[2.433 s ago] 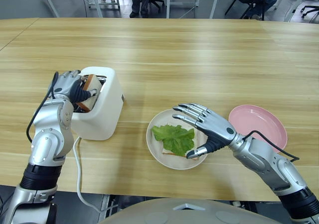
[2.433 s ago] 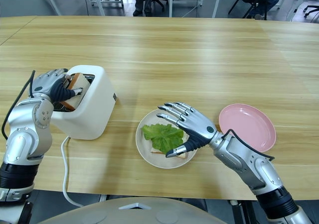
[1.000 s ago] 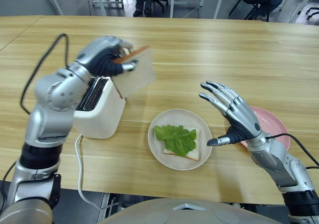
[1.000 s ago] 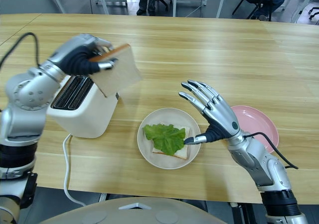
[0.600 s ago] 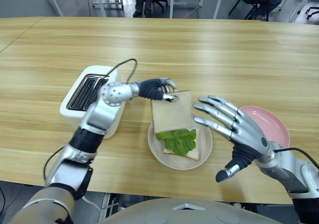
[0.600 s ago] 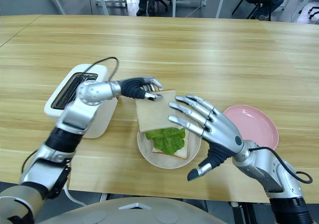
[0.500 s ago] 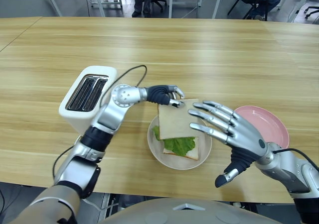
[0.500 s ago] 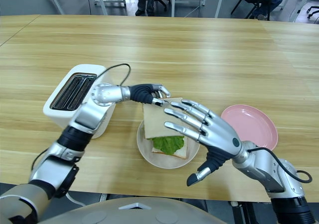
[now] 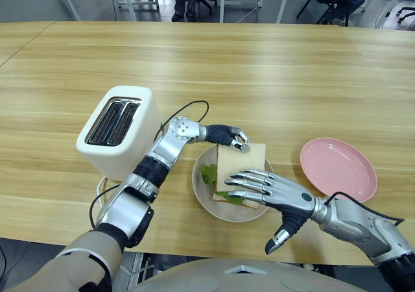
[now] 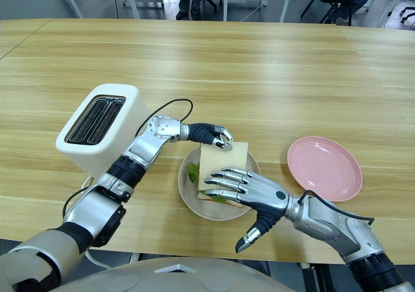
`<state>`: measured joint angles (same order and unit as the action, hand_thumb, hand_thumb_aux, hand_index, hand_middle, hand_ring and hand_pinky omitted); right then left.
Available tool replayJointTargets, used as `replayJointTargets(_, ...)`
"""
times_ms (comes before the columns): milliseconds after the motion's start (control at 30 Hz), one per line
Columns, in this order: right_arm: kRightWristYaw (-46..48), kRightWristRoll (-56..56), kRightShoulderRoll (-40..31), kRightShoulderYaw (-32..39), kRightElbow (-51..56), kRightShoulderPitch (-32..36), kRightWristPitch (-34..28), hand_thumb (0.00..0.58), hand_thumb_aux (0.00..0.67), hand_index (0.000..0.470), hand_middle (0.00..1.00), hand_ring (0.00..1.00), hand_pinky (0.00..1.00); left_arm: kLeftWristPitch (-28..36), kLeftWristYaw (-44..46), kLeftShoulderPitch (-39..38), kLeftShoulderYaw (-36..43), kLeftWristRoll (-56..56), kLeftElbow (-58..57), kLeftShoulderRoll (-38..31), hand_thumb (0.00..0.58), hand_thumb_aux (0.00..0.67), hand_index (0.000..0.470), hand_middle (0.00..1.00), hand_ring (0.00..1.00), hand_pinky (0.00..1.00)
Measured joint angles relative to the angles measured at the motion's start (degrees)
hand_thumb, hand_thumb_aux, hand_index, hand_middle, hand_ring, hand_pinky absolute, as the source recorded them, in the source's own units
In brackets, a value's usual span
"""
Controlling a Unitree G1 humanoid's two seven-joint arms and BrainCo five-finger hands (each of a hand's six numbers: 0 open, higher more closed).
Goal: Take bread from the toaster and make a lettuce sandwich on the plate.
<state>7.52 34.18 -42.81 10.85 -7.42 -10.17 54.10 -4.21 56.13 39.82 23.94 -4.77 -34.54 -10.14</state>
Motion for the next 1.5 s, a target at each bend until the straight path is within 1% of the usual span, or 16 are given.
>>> replayJointTargets(167, 4.6, -5.4, 0.1, 1.0, 0.4, 0.4, -4.1, 0.000, 0.000, 0.000, 0.00, 0.00, 0.00, -2.5, -0.4, 0.2, 0.3, -1.8, -5.7, 0.9, 0.580, 0.670, 0.460, 1.00, 1.00, 1.00)
replayJointTargets(367, 13.5, -15.6, 0.3, 3.8, 0.4, 0.5, -12.9, 0.000, 0.000, 0.000, 0.00, 0.00, 0.00, -5.7, -1.4, 0.4, 2.5, -5.3, -11.1, 2.8, 0.580, 0.670, 0.460, 1.00, 1.00, 1.00)
replayJointTargets(500, 18.4, -19.0, 0.6, 5.2, -0.3, 0.8, -17.8, 0.000, 0.000, 0.000, 0.00, 0.00, 0.00, -8.0, -2.7, 0.9, 2.6, -7.0, -13.3, 4.2, 0.580, 0.670, 0.460, 1.00, 1.00, 1.00)
replayJointTargets(667, 22.5, -20.8, 0.8, 5.6, -1.6, 1.3, -22.0, 0.000, 0.000, 0.000, 0.00, 0.00, 0.00, -10.9, -4.9, 1.9, 2.7, -9.1, -16.1, 5.1, 0.580, 0.670, 0.460, 1.00, 1.00, 1.00)
replayJointTargets(767, 24.7, -20.2, 0.6, 6.4, -2.3, 1.7, -23.7, 0.000, 0.000, 0.000, 0.00, 0.00, 0.00, -13.8, -8.2, 2.4, 2.8, -11.5, -17.6, 5.6, 0.580, 0.670, 0.460, 1.00, 1.00, 1.00)
replayJointTargets(833, 25.7, -19.2, 0.5, 6.7, -2.2, 2.4, -24.5, 0.000, 0.000, 0.000, 0.00, 0.00, 0.00, -17.0, -13.0, 2.9, 3.2, -13.9, -19.0, 5.9, 0.580, 0.667, 0.458, 1.00, 1.00, 1.00)
replayJointTargets(867, 25.8, -18.7, 0.5, 6.8, -2.0, 2.9, -24.8, 0.000, 0.000, 0.000, 0.00, 0.00, 0.00, -18.7, -15.5, 3.1, 3.8, -15.2, -19.2, 5.7, 0.357, 0.255, 0.175, 1.00, 1.00, 1.00)
replayJointTargets(900, 25.9, -17.9, 0.5, 6.8, -1.9, 3.3, -25.1, 0.000, 0.000, 0.000, 0.00, 0.00, 0.00, -20.5, -18.4, 3.4, 4.4, -16.8, -19.2, 5.4, 0.000, 0.000, 0.000, 1.00, 1.00, 1.00)
replayJointTargets(933, 25.9, -17.6, 0.5, 6.9, -1.8, 3.5, -25.2, 0.000, 0.000, 0.000, 0.00, 0.00, 0.00, -21.9, -21.6, 4.0, 4.8, -18.7, -19.2, 4.9, 0.000, 0.000, 0.000, 0.68, 0.68, 0.68)
replayJointTargets(967, 25.9, -17.3, 0.7, 6.9, -1.7, 3.7, -25.2, 0.000, 0.000, 0.000, 0.00, 0.00, 0.00, -23.0, -24.5, 4.8, 5.0, -20.2, -19.2, 4.4, 0.000, 0.000, 0.000, 0.12, 0.12, 0.12)
replayJointTargets(1000, 26.5, -16.8, 0.8, 7.7, -1.0, 3.7, -25.7, 0.000, 0.000, 0.000, 0.00, 0.00, 0.00, -25.0, -30.3, 6.3, 5.0, -22.6, -18.3, 3.8, 0.000, 0.000, 0.000, 0.00, 0.00, 0.00)
replayJointTargets(1133, 26.7, -16.7, 1.6, 8.2, -0.6, 3.9, -26.2, 0.000, 0.000, 0.000, 0.00, 0.00, 0.00, -27.6, -43.1, 11.9, 3.8, -27.1, -13.0, 0.6, 0.000, 0.000, 0.000, 0.00, 0.00, 0.00)
replayJointTargets(1200, 26.9, -16.7, 1.9, 8.6, -0.4, 4.5, -26.7, 0.000, 0.000, 0.000, 0.00, 0.00, 0.00, -28.1, -47.9, 13.0, 3.5, -29.4, -9.9, -1.4, 0.000, 0.000, 0.000, 0.00, 0.00, 0.00)
replayJointTargets(1333, 27.5, -17.4, 2.5, 8.8, -0.2, 5.1, -27.8, 0.000, 0.000, 0.000, 0.00, 0.00, 0.00, -27.5, -51.3, 12.8, 3.2, -31.4, -7.0, -4.8, 0.000, 0.000, 0.000, 0.00, 0.00, 0.00)
replayJointTargets(1433, 28.1, -18.5, 3.4, 8.5, 0.0, 5.6, -28.8, 0.000, 0.000, 0.000, 0.00, 0.00, 0.00, -26.6, -54.4, 12.1, 1.0, -31.6, -2.9, -7.8, 0.000, 0.000, 0.000, 0.00, 0.00, 0.00)
replayJointTargets(1500, 27.9, -20.5, 5.0, 7.8, 0.2, 5.9, -29.8, 0.000, 0.000, 0.000, 0.00, 0.00, 0.00, -25.9, -56.3, 10.9, -2.1, -31.0, 1.2, -9.3, 0.000, 0.000, 0.000, 0.00, 0.00, 0.00)
